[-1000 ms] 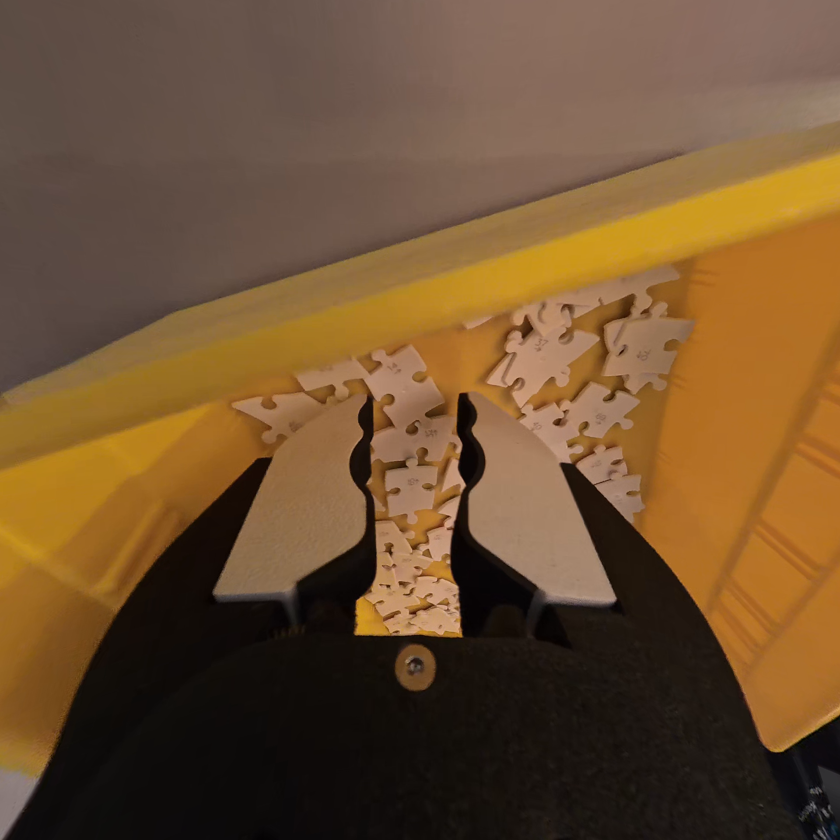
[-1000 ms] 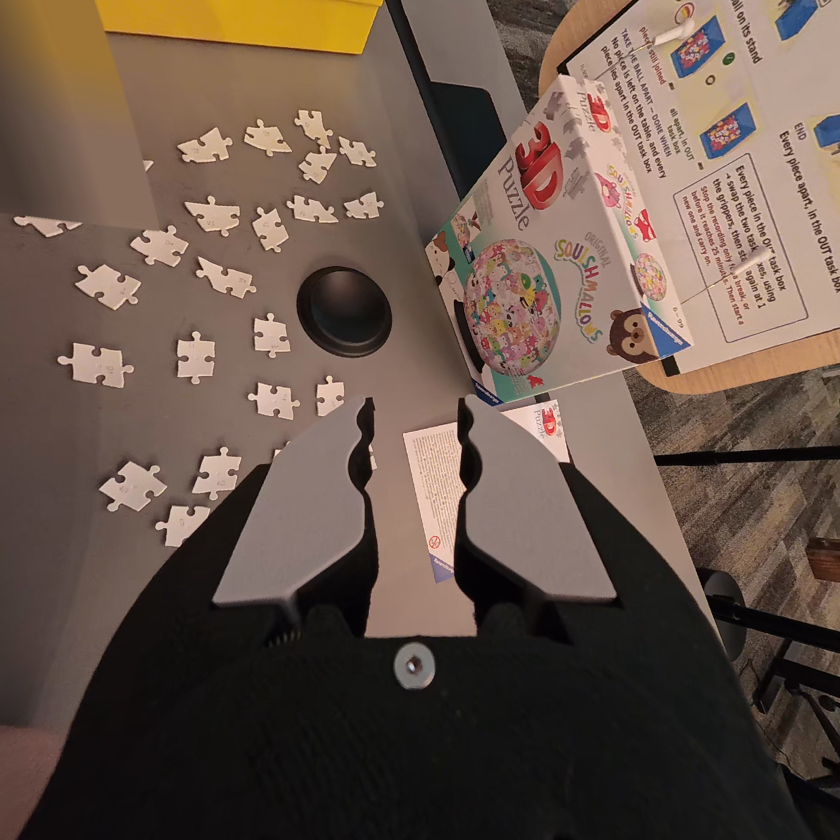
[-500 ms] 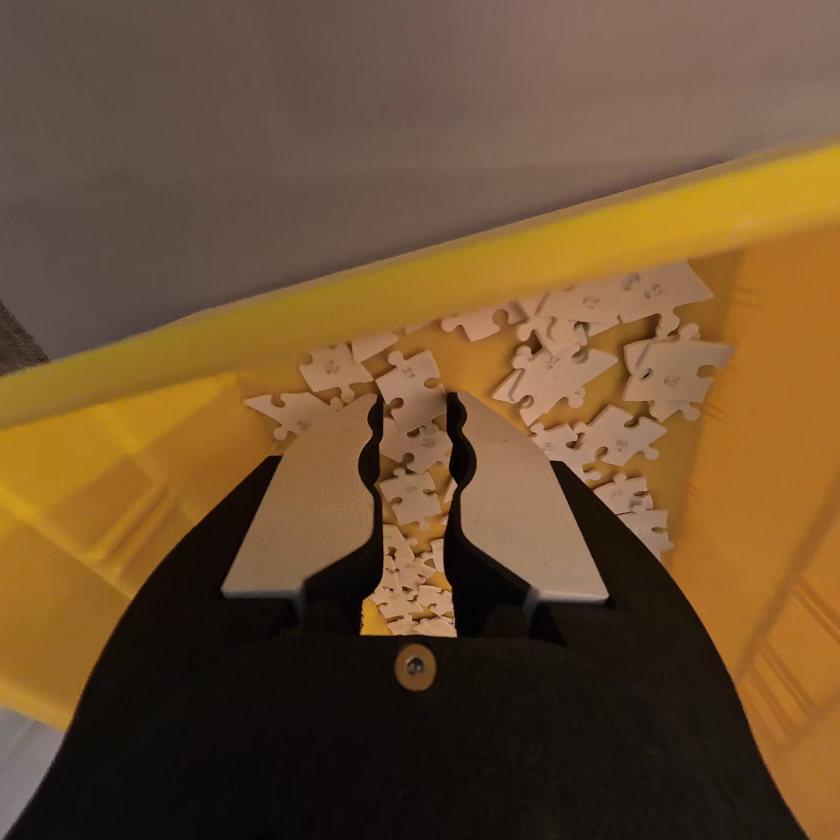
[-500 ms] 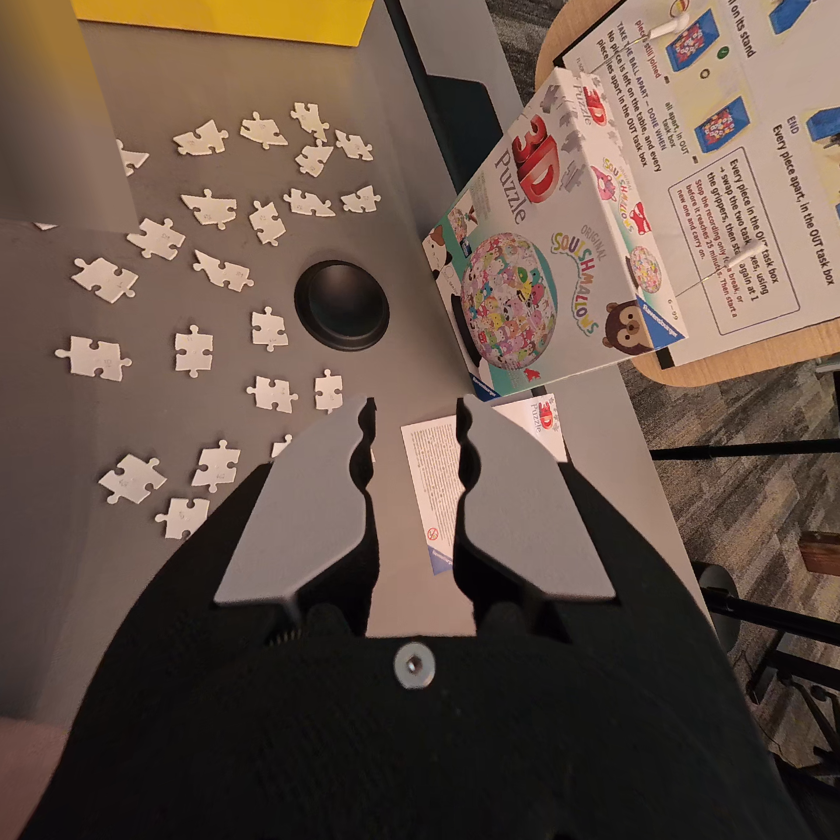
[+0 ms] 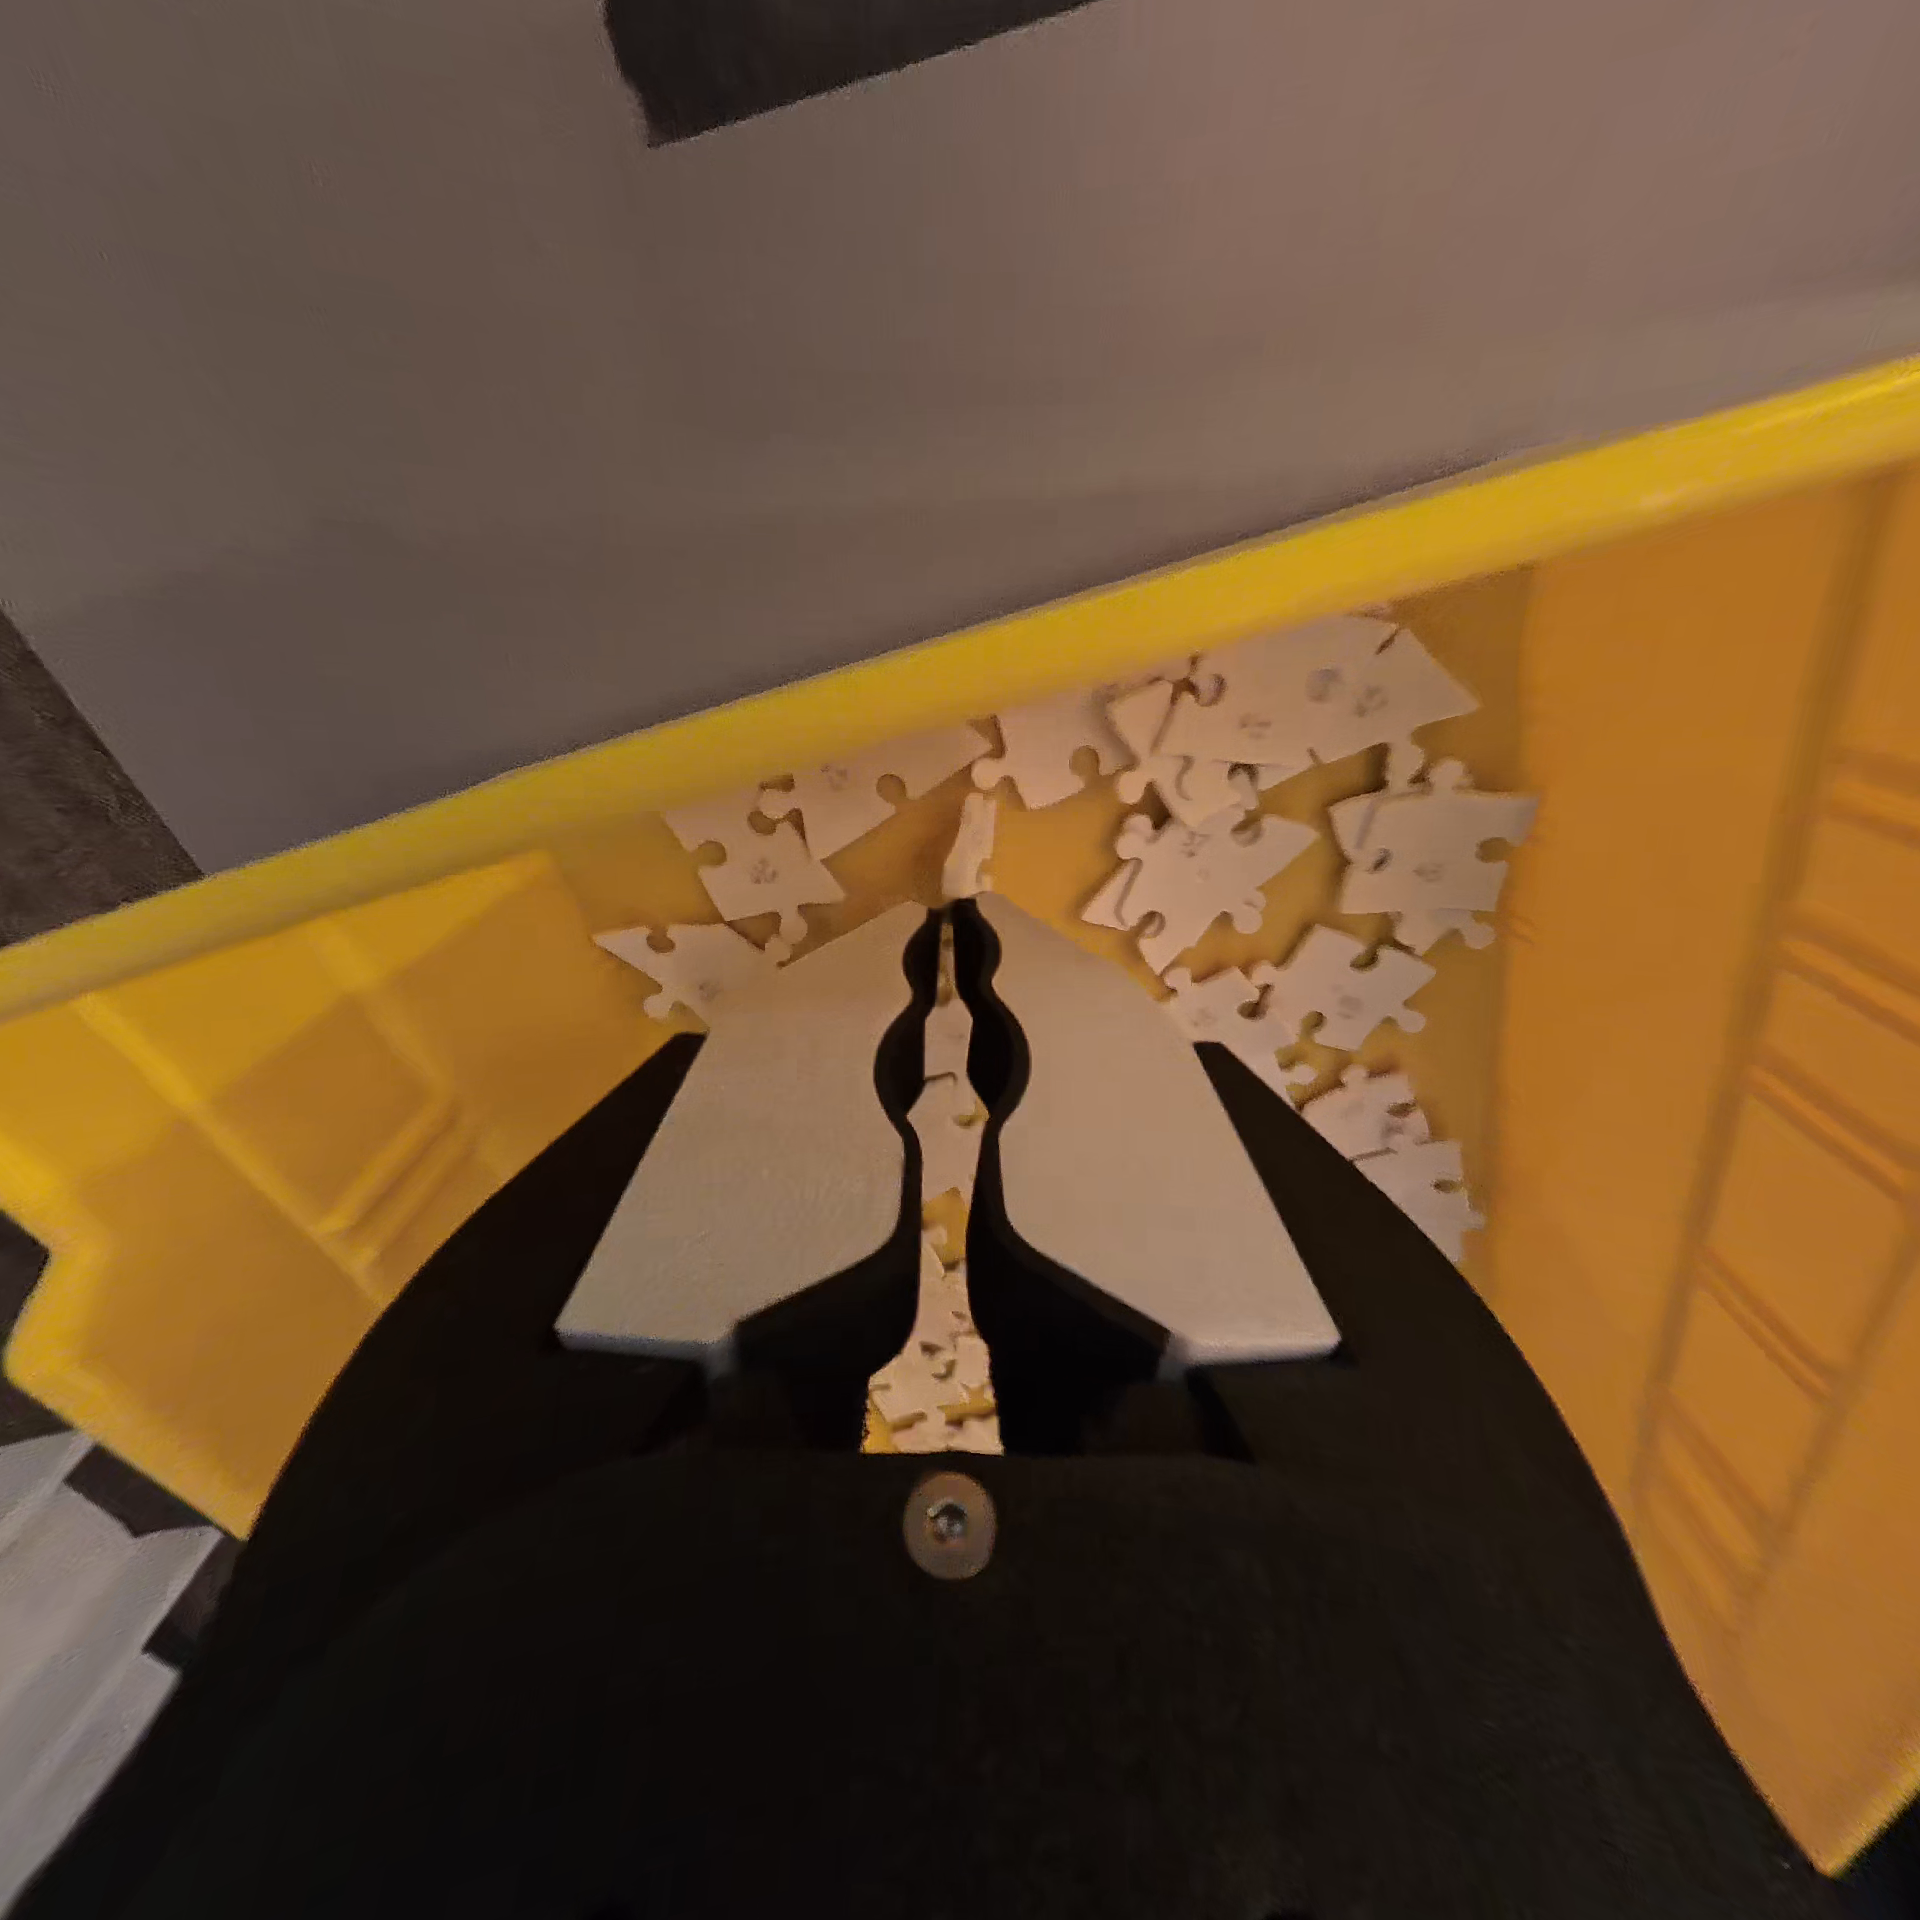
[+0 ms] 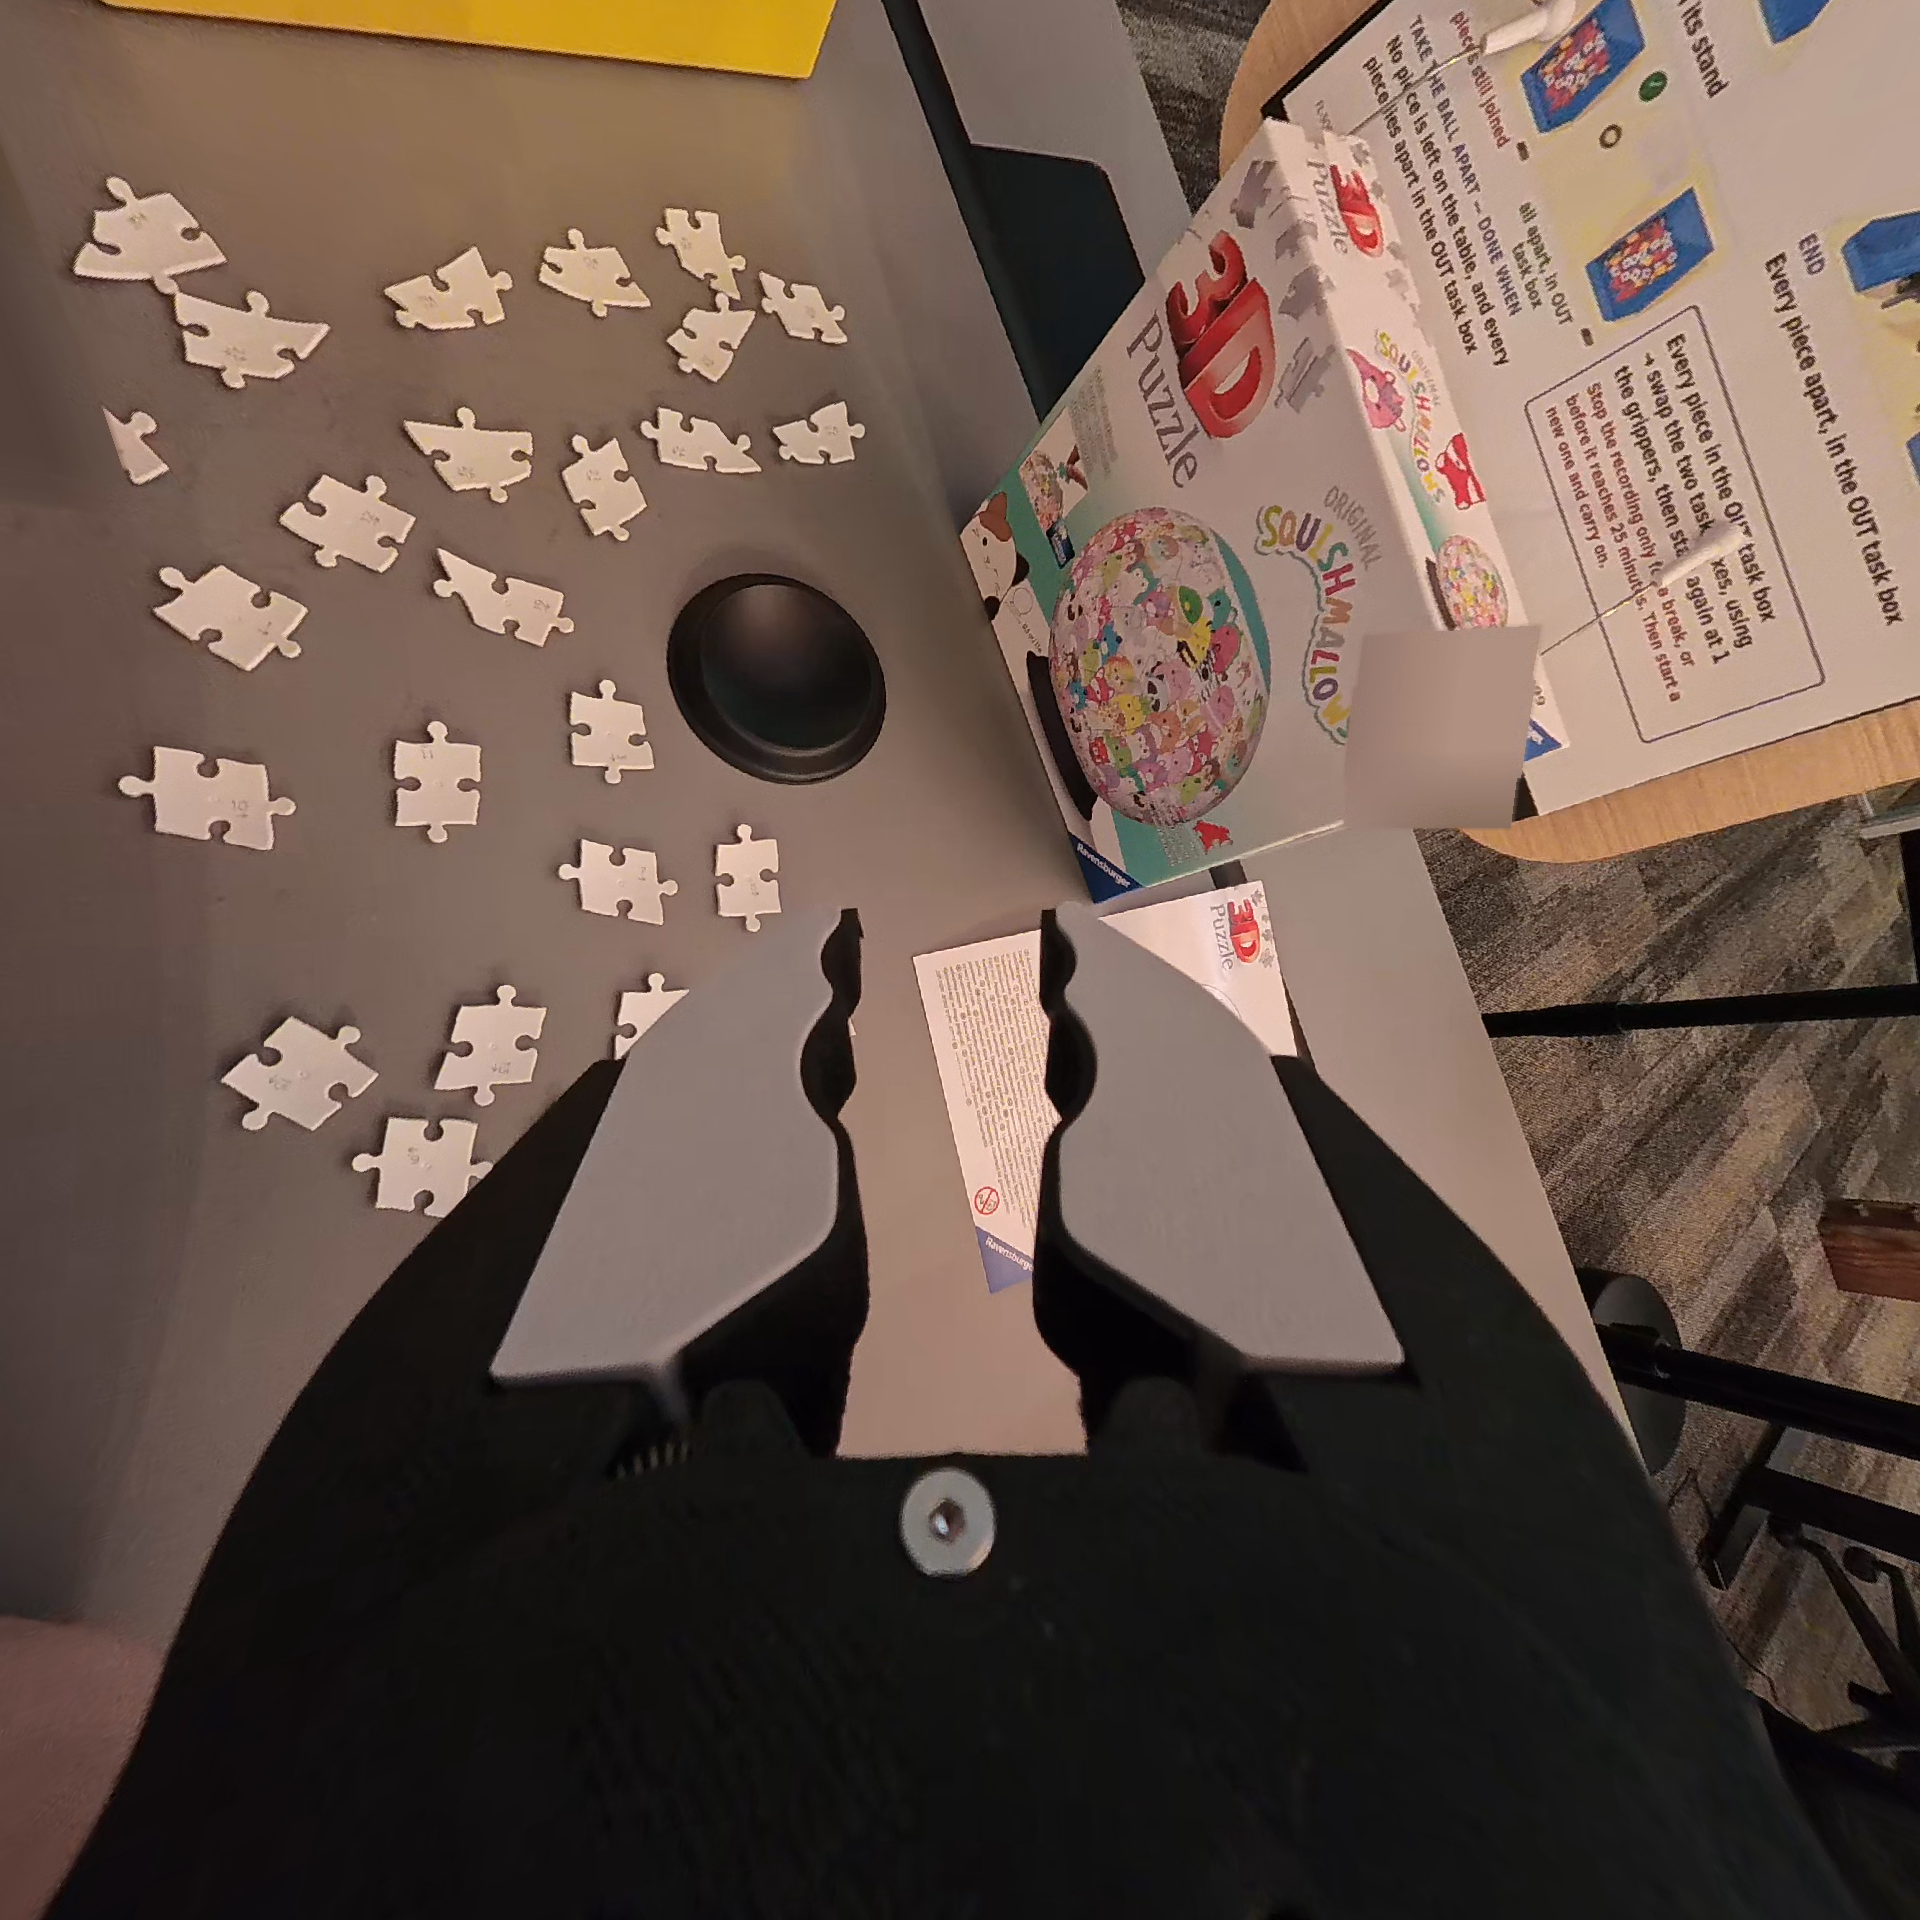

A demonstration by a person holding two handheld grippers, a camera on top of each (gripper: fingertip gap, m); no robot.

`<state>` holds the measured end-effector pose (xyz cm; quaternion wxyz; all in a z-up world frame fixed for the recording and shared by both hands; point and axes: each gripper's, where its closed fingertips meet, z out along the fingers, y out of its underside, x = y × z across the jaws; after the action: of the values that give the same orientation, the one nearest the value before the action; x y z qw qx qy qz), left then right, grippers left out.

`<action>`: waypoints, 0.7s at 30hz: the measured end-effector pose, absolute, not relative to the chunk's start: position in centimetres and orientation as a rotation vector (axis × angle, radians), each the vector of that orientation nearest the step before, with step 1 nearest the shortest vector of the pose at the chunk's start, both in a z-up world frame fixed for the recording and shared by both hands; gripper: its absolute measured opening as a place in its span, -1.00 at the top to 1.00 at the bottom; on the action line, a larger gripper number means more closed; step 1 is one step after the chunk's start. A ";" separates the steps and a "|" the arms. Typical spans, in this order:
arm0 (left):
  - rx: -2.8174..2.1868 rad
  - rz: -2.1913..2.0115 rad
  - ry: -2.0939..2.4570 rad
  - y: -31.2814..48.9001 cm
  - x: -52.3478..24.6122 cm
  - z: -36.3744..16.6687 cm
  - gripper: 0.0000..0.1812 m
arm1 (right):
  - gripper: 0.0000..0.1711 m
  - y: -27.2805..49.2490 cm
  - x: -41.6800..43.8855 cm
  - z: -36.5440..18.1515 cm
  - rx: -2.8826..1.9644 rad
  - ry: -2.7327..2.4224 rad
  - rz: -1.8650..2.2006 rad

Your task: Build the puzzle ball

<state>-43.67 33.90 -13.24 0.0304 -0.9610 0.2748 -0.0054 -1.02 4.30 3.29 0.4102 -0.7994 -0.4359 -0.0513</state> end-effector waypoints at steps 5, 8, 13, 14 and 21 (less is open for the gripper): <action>-2.976 -0.087 0.853 33.7 -43.9 -13.2 0.98 | 0.60 4.3 -0.9 3.3 -2.013 -1.093 -0.129; -2.961 -0.190 0.838 33.4 -43.7 -11.8 0.98 | 0.60 4.3 -0.9 3.3 -2.011 -1.095 -0.129; -2.816 -0.378 0.822 31.9 -43.1 -5.1 0.98 | 0.60 4.2 -0.9 3.4 -2.006 -1.095 -0.124; -2.770 -0.437 0.822 31.1 -42.5 -3.3 0.98 | 0.60 4.1 -0.8 3.5 -2.005 -1.094 -0.124; -2.452 -0.692 1.242 20.4 -31.2 4.6 0.98 | 0.60 2.6 -1.5 4.2 -1.969 -1.129 -0.116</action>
<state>-31.23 20.42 4.60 0.1528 -0.8549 0.4331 -0.2413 -1.53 2.59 4.21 0.4208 -0.7860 -0.4505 -0.0463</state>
